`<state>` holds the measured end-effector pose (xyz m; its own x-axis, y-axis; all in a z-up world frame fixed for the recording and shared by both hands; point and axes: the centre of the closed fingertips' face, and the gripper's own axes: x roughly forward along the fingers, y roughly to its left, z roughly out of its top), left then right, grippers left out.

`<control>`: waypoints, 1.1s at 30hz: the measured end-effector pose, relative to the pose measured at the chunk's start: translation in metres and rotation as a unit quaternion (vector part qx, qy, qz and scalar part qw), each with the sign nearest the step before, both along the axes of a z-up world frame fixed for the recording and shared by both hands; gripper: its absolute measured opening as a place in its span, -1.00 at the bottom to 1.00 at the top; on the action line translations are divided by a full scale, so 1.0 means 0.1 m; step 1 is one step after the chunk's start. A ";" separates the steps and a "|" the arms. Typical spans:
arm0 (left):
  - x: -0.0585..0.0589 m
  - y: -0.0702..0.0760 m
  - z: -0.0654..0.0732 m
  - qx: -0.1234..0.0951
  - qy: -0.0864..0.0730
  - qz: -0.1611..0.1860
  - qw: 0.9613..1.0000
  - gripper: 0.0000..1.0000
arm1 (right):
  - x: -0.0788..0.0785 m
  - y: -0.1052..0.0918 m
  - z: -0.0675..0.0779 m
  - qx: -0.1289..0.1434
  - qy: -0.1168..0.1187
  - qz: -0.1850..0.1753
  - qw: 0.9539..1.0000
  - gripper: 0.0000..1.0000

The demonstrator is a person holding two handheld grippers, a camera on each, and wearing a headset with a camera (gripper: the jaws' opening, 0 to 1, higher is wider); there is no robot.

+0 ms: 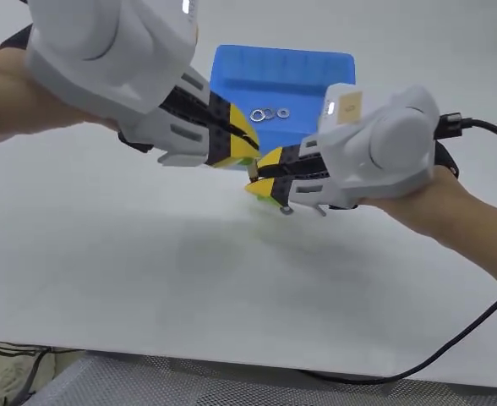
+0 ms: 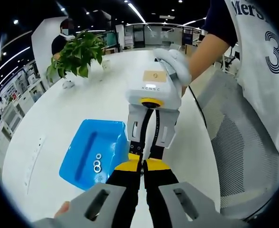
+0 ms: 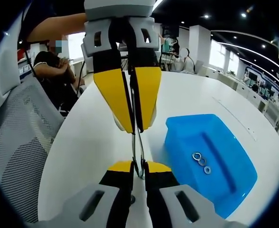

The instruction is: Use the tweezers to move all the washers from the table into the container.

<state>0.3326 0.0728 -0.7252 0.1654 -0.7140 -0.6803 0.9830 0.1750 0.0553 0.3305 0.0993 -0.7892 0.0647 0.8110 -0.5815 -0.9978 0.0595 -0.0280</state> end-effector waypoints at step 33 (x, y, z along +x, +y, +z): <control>0.05 0.00 0.64 -0.021 -0.030 0.005 0.999 -0.88 | 0.08 -0.03 0.63 0.027 -0.041 -0.003 0.999 -0.80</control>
